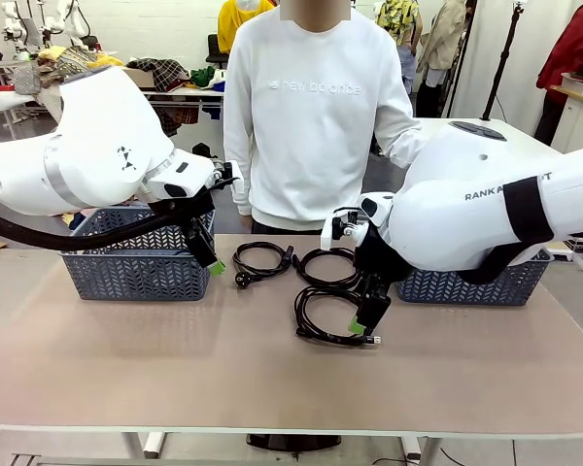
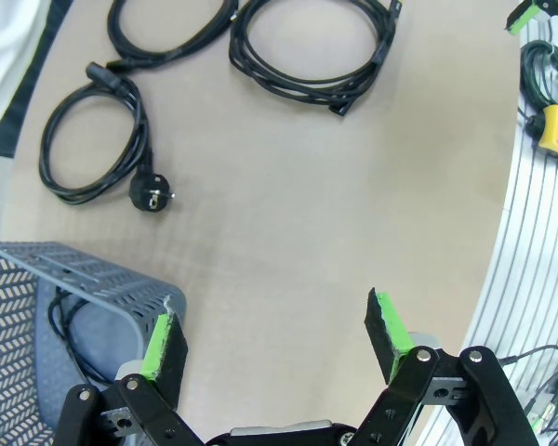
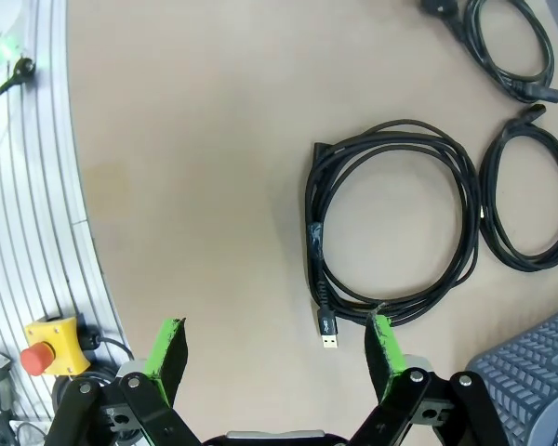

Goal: Organize the cables according to human instructions.
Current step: Pick up a bundle of cables and place it in the basket indicated by the human.

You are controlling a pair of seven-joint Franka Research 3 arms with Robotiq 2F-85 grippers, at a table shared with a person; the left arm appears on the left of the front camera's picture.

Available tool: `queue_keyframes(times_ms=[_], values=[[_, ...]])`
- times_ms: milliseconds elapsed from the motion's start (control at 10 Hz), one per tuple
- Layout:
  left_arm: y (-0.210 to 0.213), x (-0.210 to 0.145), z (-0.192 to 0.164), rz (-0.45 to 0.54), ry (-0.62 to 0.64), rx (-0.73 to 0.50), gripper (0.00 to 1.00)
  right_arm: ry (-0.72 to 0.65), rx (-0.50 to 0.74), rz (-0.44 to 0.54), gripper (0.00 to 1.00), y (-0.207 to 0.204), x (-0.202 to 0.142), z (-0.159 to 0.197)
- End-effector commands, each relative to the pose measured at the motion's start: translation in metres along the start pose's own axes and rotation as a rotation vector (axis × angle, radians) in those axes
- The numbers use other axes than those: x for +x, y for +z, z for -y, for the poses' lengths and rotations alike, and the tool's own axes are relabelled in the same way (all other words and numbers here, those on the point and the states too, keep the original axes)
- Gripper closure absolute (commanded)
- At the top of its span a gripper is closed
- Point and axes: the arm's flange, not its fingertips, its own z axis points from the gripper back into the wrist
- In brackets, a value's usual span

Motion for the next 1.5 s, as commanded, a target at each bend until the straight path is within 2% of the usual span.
queue_keyframes(times_ms=[0,200,500,1400], values=[[0.001,-0.001,-0.001,-0.001,0.006,0.002,0.0,-0.001,0.0,0.001,0.0,0.0,0.0,0.0],[0.001,-0.001,-0.001,-0.001,0.006,0.002,0.0,0.043,0.055,-0.015,0.0,-0.032,0.014,0.007],[0.001,-0.001,-0.001,-0.001,0.006,0.002,0.0,0.071,0.061,-0.069,0.0,-0.055,0.03,0.011],[0.001,-0.001,-0.001,-0.001,0.006,0.002,0.0,0.078,0.068,-0.176,0.0,-0.097,0.031,0.027]])
